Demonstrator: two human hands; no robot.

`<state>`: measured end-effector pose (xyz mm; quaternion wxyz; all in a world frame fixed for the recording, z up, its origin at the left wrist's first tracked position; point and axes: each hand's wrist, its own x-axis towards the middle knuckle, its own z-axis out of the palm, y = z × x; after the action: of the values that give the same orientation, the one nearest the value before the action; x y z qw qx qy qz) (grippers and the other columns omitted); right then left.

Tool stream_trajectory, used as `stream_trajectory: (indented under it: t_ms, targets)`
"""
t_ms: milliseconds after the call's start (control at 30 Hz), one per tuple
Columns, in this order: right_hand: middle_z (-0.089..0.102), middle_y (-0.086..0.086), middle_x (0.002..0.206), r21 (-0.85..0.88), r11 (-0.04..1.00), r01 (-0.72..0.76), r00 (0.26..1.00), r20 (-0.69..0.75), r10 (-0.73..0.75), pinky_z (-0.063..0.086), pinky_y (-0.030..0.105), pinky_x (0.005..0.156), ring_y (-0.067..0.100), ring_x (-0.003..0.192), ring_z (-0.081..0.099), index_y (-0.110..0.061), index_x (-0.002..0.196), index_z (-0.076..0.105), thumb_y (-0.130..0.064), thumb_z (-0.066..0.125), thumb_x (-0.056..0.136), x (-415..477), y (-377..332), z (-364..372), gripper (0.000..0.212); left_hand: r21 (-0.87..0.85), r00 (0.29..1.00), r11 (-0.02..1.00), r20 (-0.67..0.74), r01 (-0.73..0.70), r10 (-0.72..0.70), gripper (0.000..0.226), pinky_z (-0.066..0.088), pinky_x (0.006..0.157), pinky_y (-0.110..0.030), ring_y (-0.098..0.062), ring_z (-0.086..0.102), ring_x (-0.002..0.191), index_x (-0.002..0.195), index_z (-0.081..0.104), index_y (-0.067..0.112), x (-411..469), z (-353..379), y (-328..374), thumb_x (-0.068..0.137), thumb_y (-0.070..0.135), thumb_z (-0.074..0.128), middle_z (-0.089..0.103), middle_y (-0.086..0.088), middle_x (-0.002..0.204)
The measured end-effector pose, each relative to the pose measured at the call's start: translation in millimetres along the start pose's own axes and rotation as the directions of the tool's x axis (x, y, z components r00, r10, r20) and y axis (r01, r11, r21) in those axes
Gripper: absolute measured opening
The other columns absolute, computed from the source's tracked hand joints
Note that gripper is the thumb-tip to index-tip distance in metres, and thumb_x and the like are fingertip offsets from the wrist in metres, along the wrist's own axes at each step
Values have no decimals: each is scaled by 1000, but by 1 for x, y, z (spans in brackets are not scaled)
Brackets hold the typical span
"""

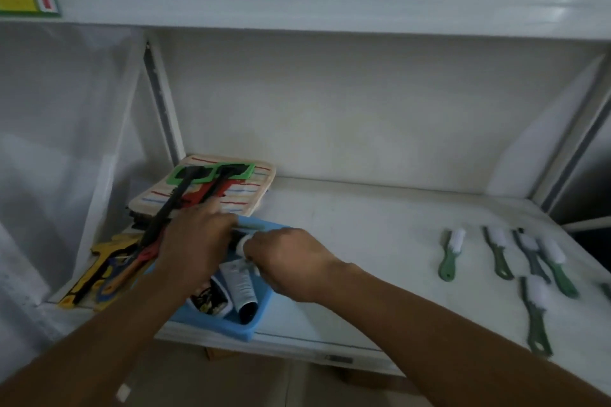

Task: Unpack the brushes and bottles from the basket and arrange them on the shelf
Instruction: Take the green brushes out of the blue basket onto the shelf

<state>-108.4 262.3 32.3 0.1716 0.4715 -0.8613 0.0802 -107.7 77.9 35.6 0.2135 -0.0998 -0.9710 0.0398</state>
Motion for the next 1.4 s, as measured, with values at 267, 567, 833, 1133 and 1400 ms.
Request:
stream_trajectory:
  t_ms: [267, 567, 833, 1133, 1400]
  targets:
    - [73, 6, 66, 944, 135, -301, 47, -127, 991, 60, 43, 68, 21, 66, 72, -9, 72, 69, -11, 70, 75, -87, 7, 3, 4, -490, 956, 869, -281, -65, -87, 40, 58, 67, -34, -27, 71, 75, 107, 75, 22, -7, -17, 47, 79, 31, 47, 78, -4, 92]
    - [63, 24, 82, 842, -344, 414, -459, 520, 721, 60, 34, 54, 28, 63, 63, 15, 106, 56, -1, 52, 95, -169, 40, 27, 20, -688, 972, 722, 114, -72, 205, 36, 44, 84, -21, -18, 59, 103, 122, 68, 30, -13, 100, 164, 92, 23, 50, 69, 4, 108]
    - [70, 24, 84, 744, -590, 314, -192, 658, 728, 53, 25, 39, 22, 41, 66, 6, 92, 56, -7, 42, 102, -192, 69, 26, 22, -662, 927, 716, 83, -223, 365, 31, 41, 87, -30, -9, 49, 97, 119, 65, 42, 16, 129, 204, 95, 33, 49, 53, 13, 97]
    - [74, 22, 92, 783, -602, -157, -98, 594, 798, 32, 19, 39, 20, 40, 47, -3, 95, 56, -15, 47, 97, -211, 116, 6, 15, -643, 908, 738, 156, -206, 390, 36, 35, 90, -35, -16, 41, 99, 127, 58, 47, 38, 126, 251, 99, 29, 43, 45, 8, 98]
    - [72, 22, 79, 755, -532, -383, -92, 542, 835, 27, 18, 40, 16, 36, 37, -5, 104, 54, -9, 50, 92, -218, 117, 4, 13, -598, 986, 797, 68, -82, 153, 36, 43, 83, -34, -21, 51, 93, 120, 67, 37, 29, 138, 223, 92, 20, 53, 52, 7, 94]
